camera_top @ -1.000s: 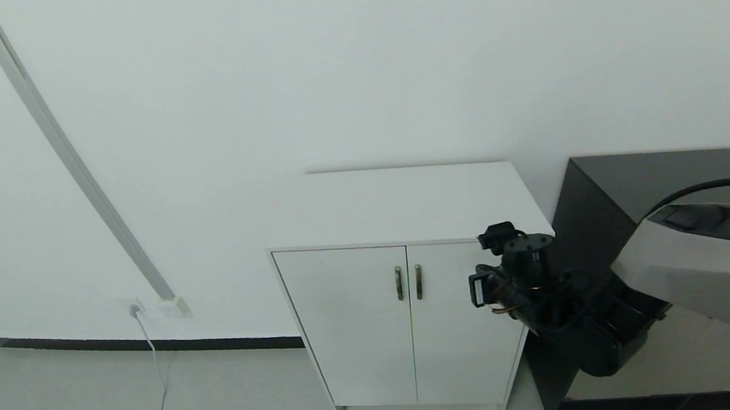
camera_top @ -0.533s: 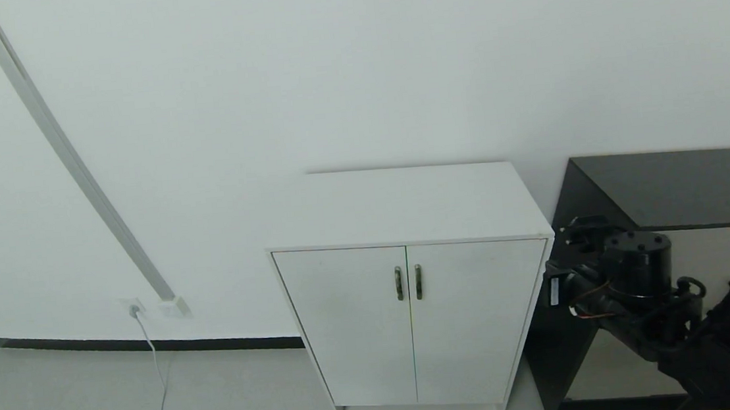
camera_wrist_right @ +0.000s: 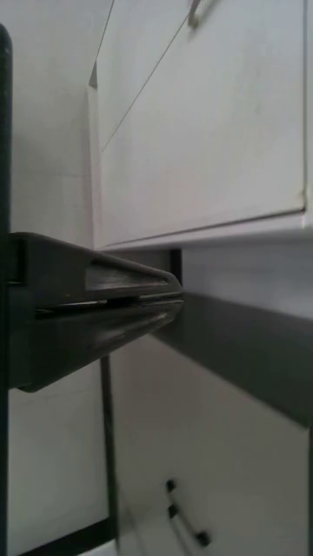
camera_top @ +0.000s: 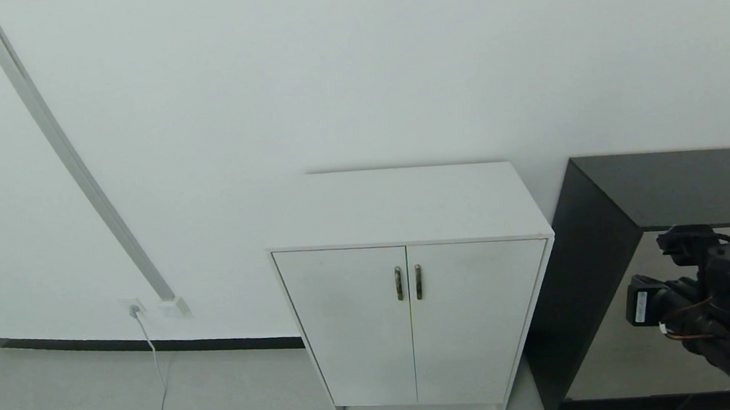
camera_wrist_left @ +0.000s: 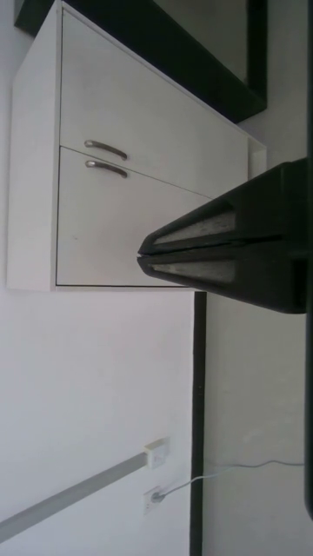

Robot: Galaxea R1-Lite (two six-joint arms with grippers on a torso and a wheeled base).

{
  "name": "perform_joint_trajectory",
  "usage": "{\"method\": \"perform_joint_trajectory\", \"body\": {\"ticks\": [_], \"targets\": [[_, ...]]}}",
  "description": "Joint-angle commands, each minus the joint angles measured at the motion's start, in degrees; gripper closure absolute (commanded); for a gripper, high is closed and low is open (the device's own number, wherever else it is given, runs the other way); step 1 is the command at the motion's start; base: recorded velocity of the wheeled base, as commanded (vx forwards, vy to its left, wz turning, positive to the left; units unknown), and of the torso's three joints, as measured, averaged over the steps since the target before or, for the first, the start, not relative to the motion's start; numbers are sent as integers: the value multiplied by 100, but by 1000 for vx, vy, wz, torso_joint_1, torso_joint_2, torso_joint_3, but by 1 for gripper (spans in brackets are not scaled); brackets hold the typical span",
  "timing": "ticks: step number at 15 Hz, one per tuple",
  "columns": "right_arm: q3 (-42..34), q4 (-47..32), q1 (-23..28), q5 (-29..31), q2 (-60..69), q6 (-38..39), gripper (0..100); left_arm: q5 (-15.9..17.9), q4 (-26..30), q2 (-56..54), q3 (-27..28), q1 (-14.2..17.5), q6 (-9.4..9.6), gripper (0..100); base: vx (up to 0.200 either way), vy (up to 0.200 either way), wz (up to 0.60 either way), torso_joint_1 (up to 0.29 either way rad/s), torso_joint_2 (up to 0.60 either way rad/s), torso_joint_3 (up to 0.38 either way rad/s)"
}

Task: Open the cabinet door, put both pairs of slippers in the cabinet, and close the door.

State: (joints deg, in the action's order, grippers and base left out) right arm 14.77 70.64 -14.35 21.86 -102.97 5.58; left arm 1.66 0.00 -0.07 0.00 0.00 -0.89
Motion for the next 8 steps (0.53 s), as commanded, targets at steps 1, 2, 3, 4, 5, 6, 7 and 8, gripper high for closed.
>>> {"method": "perform_joint_trajectory", "body": {"ticks": [1,2,3,4,5,6,7,8], "targets": [[-405,-7,64,3,550,-5,100,1,0,7,0,0,1,100,0,0,0,0,0,0],[-511,-7,64,3,709,-13,100,1,0,7,0,0,1,100,0,0,0,0,0,0],[-660,-24,64,3,946,-22,100,1,0,7,0,0,1,100,0,0,0,0,0,0],[-853,-33,64,3,1183,-101,100,1,0,7,0,0,-8,100,0,0,0,0,0,0],[-1038,-24,64,3,1385,-154,100,1,0,7,0,0,-8,100,0,0,0,0,0,0],[-1117,-33,64,3,1464,-172,100,1,0,7,0,0,1,100,0,0,0,0,0,0],[-1354,-33,64,-6,1746,-242,100,-8,0,7,0,0,1,100,0,0,0,0,0,0],[-1469,-33,64,-15,1921,-242,100,1,0,7,0,0,1,100,0,0,0,0,0,0]]}}
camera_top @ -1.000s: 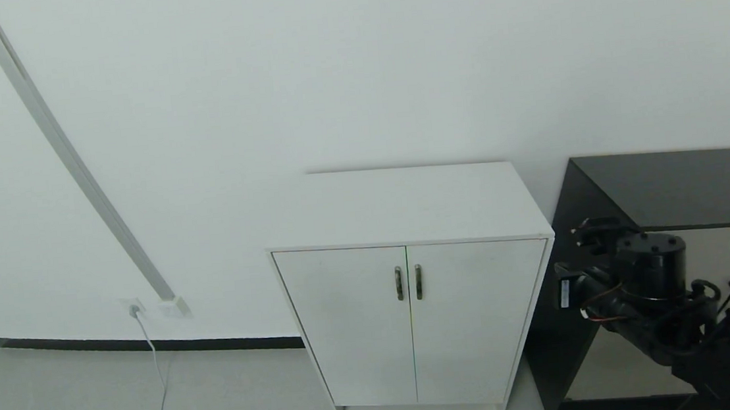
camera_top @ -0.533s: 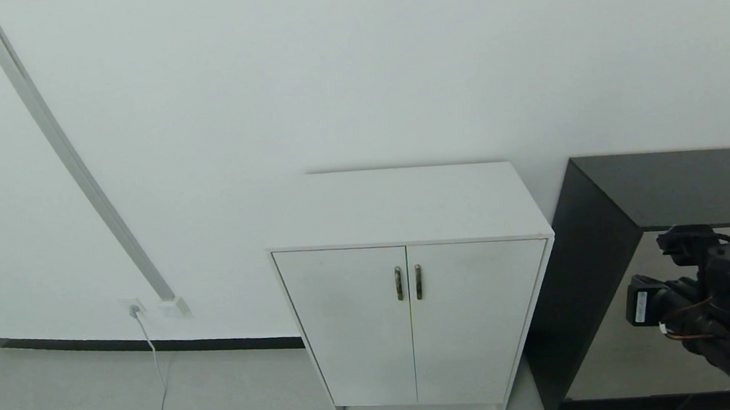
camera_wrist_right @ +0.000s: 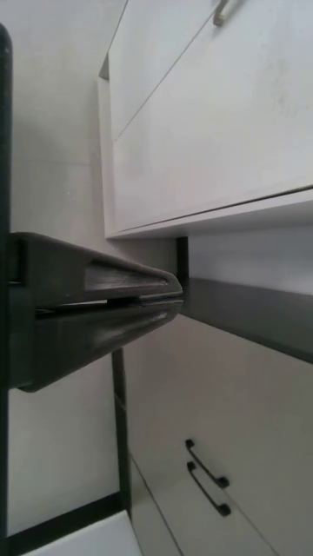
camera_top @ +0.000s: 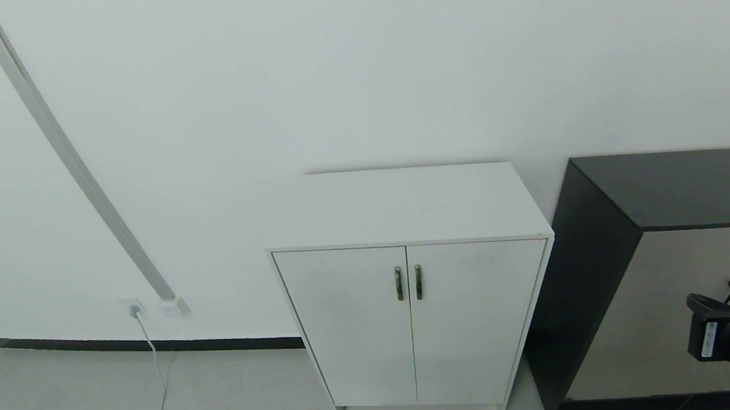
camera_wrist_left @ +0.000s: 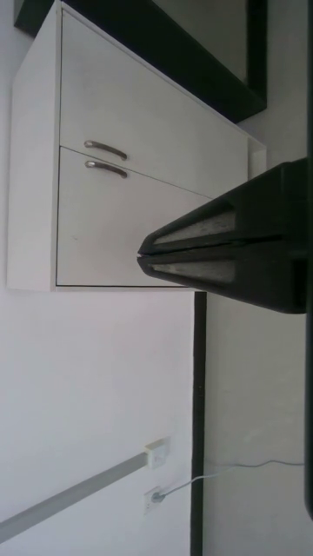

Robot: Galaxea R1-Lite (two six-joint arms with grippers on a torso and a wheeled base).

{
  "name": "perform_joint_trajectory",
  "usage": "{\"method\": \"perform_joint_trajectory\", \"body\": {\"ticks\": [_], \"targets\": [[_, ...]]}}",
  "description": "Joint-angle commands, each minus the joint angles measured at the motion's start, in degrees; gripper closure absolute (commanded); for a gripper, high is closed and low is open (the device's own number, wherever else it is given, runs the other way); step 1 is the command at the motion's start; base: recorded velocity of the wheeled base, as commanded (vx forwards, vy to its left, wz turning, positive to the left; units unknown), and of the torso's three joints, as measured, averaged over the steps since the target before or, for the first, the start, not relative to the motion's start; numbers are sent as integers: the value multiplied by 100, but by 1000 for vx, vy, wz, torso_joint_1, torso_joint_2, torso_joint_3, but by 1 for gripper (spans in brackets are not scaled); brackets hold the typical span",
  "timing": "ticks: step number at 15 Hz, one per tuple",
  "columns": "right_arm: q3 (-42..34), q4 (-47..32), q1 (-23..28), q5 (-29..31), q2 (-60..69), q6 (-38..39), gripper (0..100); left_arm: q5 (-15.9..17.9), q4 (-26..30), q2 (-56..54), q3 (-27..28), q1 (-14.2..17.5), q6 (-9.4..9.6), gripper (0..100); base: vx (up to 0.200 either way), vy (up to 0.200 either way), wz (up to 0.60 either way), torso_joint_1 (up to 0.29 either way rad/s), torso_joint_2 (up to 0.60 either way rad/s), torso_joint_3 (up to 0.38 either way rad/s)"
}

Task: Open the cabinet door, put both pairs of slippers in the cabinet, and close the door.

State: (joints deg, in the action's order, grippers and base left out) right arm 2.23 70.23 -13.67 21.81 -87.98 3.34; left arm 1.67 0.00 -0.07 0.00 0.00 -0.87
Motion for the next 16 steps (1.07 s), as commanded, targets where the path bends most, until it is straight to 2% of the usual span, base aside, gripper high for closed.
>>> {"method": "perform_joint_trajectory", "body": {"ticks": [1,6,8,9,11,16], "targets": [[-223,-150,-5,-10,650,-18,100,0,0,7,0,0,-1,100,0,0,0,0,0,0],[-214,-2119,-13,-72,2452,-44,100,0,0,7,0,0,-1,100,0,0,0,0,0,0],[-223,-2752,-5,-326,2953,-44,100,0,0,7,0,0,-1,100,0,0,0,0,0,0],[-223,-3481,-13,-546,3428,-44,100,0,0,7,0,0,-1,100,0,0,0,0,0,0],[-223,-4430,-22,-854,4061,-44,100,0,0,7,0,0,7,100,0,0,0,0,0,0],[-223,-6285,-92,-1407,5309,-106,100,0,0,7,0,0,7,100,0,0,0,0,0,0]]}}
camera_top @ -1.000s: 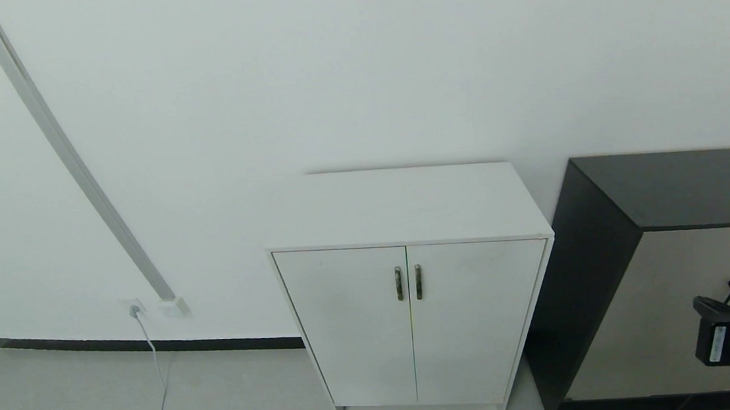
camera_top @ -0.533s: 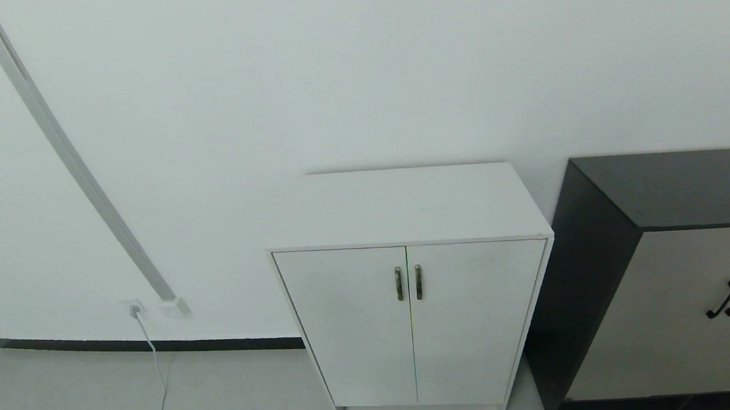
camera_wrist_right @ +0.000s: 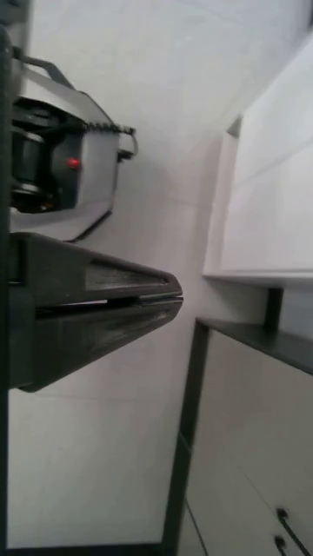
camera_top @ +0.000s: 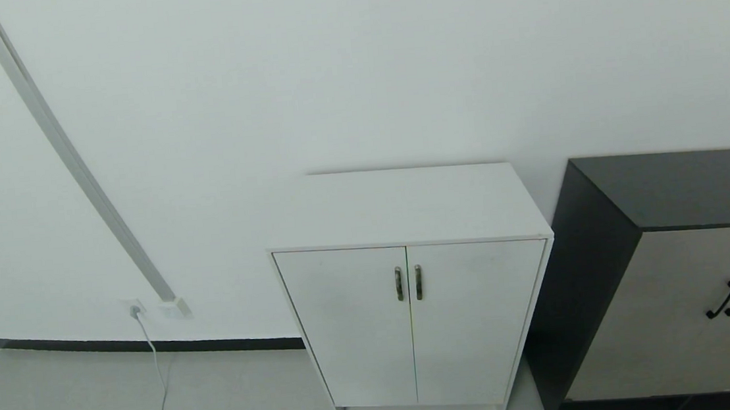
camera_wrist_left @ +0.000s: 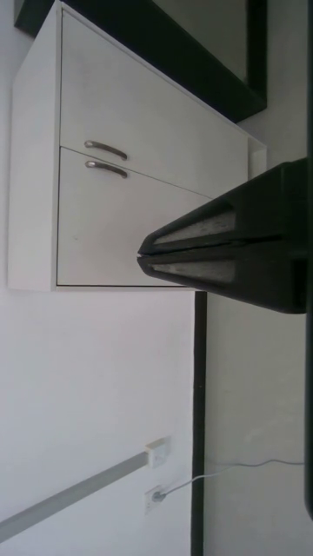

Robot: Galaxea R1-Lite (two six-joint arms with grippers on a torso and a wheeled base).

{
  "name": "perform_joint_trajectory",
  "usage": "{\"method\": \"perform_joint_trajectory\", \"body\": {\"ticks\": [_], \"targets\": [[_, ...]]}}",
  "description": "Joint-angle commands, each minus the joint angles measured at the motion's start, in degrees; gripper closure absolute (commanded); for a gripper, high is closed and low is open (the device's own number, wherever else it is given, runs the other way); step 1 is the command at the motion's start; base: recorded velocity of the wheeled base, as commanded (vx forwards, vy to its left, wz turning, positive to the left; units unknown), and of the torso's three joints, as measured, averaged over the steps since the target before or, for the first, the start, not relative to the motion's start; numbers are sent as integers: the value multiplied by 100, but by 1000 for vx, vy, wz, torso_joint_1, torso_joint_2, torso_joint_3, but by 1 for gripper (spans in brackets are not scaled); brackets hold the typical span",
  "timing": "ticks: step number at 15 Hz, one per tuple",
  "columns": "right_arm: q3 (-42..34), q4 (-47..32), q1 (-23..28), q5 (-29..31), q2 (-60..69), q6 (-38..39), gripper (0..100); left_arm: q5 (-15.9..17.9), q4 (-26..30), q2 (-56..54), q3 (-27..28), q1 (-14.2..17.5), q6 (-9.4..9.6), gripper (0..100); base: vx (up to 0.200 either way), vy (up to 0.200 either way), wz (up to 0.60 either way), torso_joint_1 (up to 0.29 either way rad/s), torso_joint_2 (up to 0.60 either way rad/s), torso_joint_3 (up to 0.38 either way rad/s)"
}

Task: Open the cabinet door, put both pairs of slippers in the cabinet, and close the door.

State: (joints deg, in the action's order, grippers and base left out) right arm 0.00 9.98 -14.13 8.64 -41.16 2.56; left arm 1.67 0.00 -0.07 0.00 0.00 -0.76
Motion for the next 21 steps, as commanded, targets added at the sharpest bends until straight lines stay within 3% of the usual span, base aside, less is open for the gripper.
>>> {"method": "perform_joint_trajectory", "body": {"ticks": [1,8,12,15,18,21], "targets": [[0,-533,-64,-152,855,-80,100,0,0,7,0,0,-4,100,0,0,0,0,0,0],[0,-1016,-442,-601,1663,-124,100,-9,0,7,0,0,-12,100,0,0,0,0,0,0],[0,-1007,894,-609,2410,-124,100,-9,0,7,0,0,-4,100,0,0,0,0,0,0],[0,-998,1009,-601,3588,-80,100,-9,0,7,0,0,-4,100,0,0,0,0,0,0],[0,-963,1009,-583,3562,183,100,-9,0,7,0,0,-12,100,0,0,0,0,0,0],[0,-963,1430,-495,4116,104,100,-9,0,7,0,0,-4,100,0,0,0,0,0,0]]}}
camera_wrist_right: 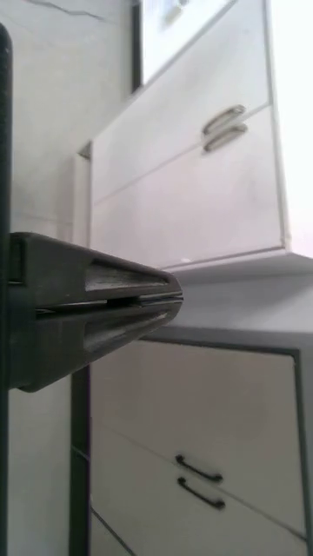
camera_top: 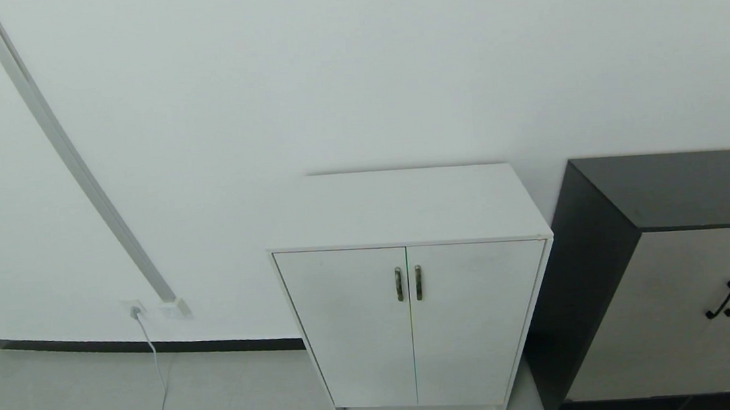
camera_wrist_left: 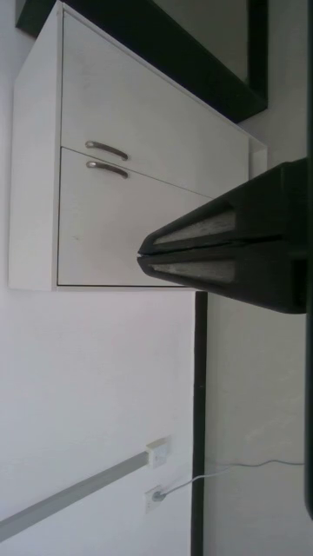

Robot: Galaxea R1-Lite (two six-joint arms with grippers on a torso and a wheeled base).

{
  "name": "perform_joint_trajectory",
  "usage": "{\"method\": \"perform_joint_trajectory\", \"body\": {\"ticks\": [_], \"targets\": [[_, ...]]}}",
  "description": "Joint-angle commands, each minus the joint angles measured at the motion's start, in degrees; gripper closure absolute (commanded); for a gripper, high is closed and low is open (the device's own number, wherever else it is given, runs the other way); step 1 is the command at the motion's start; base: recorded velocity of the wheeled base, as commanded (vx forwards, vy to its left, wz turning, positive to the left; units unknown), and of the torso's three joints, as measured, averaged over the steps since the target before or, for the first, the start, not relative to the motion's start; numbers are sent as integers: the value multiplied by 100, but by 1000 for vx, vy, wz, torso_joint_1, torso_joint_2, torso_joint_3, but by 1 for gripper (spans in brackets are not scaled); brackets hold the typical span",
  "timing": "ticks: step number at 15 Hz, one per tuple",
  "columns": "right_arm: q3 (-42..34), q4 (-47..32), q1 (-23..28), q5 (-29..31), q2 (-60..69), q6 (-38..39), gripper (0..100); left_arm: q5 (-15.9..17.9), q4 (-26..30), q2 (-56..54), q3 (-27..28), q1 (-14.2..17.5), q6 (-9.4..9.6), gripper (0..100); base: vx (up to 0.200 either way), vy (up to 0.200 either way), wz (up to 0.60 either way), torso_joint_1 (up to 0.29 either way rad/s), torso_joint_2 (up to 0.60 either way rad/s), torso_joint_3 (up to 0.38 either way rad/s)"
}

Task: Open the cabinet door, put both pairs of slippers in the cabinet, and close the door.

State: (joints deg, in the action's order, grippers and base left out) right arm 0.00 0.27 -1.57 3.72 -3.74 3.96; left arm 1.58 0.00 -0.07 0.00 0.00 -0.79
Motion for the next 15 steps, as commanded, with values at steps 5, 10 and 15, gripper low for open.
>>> {"method": "perform_joint_trajectory", "body": {"ticks": [5,10,15], "targets": [[0,35,175,120,365,140,100,9,0,7,0,0,18,100,0,0,0,0,0,0],[0,26,175,103,365,96,100,9,0,7,0,0,18,100,0,0,0,0,0,0],[0,26,184,94,365,87,100,9,0,7,0,0,18,100,0,0,0,0,0,0]]}}
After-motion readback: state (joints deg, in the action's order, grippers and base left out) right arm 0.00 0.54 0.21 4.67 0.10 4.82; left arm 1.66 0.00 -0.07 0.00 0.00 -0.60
